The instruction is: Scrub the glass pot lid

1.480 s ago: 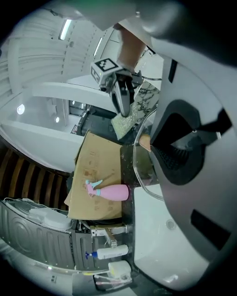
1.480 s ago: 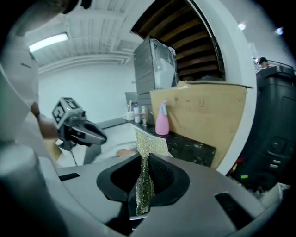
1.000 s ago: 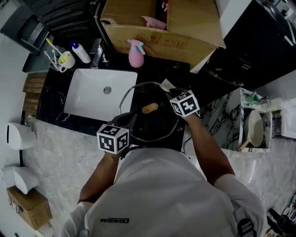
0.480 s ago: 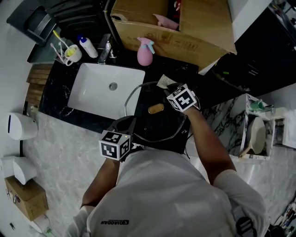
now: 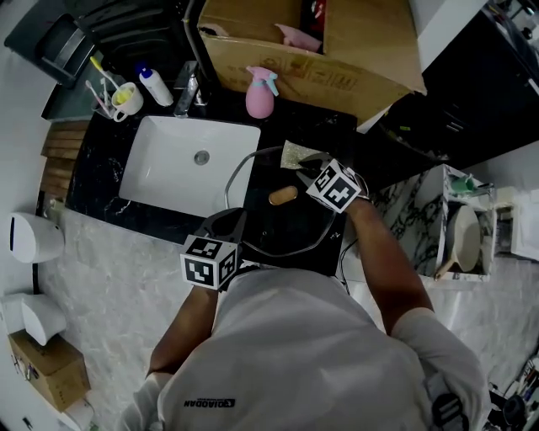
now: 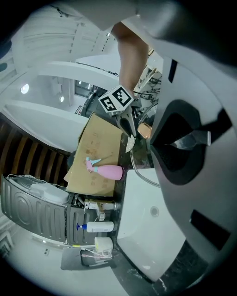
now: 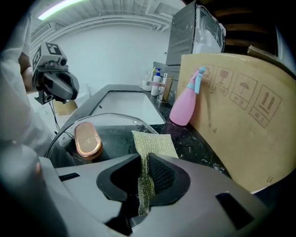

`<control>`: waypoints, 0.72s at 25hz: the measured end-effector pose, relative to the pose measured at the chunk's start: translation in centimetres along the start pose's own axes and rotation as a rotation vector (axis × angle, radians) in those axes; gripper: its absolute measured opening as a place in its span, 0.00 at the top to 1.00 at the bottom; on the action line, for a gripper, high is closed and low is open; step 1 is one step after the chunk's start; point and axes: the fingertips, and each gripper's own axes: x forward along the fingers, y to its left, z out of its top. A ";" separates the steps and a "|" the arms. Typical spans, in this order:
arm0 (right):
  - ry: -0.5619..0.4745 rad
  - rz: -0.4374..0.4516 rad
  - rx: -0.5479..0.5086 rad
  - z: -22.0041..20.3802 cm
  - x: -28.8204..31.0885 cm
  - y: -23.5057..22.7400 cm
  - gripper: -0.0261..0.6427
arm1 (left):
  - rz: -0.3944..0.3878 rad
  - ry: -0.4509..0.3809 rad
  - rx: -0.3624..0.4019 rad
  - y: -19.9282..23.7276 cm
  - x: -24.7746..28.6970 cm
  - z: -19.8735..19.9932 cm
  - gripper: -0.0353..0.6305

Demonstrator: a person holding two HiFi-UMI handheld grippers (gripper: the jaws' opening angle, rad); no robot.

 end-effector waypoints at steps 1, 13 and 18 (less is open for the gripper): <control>-0.001 -0.004 -0.008 0.0 -0.2 0.1 0.84 | -0.010 0.002 0.006 -0.1 0.1 0.1 0.92; -0.021 -0.060 0.026 -1.0 -1.9 2.2 0.84 | -0.103 0.022 0.092 -0.3 0.3 0.0 0.92; -0.011 -0.131 0.008 -1.6 -2.6 3.1 0.84 | -0.152 0.038 0.101 -0.4 0.3 -0.2 0.92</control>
